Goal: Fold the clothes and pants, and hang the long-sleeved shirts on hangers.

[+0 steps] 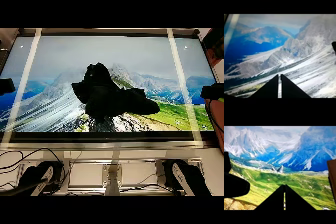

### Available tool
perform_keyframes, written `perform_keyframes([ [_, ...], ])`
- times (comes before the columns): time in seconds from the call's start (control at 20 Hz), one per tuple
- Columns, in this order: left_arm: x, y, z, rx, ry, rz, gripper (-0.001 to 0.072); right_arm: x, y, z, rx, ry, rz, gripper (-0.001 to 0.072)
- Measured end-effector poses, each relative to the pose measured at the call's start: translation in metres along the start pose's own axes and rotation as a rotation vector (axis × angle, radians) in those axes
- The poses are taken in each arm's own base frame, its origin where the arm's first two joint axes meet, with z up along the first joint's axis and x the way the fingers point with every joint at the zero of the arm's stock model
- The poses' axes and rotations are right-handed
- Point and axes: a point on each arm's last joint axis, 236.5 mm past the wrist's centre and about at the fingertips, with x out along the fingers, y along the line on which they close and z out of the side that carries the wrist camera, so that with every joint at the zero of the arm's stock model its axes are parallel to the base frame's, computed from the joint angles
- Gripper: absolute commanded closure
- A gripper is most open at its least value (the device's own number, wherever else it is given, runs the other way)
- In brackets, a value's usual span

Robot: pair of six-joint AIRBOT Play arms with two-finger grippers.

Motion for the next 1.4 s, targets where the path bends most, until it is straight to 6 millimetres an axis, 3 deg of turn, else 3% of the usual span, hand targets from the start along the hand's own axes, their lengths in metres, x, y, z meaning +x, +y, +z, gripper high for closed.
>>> perform_keyframes([
  [1.4, 0.0052, -0.0039, 0.0052, -0.028, -0.025, -0.011, 0.0630, 0.0000, 0.0018, 0.0030, 0.004, -0.013, 0.008, 0.0675],
])
